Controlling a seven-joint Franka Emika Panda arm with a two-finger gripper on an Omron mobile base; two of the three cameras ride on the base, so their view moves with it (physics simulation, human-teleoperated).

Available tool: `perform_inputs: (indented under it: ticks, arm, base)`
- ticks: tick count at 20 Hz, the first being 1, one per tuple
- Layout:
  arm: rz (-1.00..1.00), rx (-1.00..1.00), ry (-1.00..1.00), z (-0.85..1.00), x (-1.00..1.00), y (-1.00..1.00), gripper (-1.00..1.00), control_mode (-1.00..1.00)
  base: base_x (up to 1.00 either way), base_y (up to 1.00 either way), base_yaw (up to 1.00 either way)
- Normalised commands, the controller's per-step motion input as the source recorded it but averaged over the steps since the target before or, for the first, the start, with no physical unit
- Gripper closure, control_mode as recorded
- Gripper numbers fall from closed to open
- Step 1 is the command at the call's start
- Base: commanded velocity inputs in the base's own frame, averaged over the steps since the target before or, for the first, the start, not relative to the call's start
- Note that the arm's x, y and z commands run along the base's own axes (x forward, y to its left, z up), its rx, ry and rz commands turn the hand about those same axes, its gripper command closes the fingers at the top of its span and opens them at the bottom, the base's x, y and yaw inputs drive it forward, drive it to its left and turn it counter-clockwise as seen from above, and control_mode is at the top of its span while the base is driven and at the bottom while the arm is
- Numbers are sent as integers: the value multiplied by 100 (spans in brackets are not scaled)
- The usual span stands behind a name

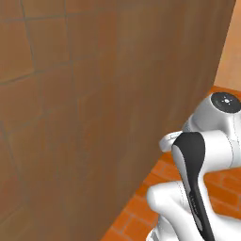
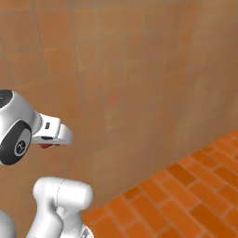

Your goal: Take the strawberry from the fridge and place it on top of the pancake, located on the dining counter.

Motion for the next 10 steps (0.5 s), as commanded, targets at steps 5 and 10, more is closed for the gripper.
perform_inputs:
  ticks: [5, 10]
  arm:
    - [0, 0, 0, 0, 0, 0, 100, 100]
    - [0, 0, 0, 0, 0, 0, 100, 100]
  base:
    - [68, -74, -53]
    - [76, -61, -51]
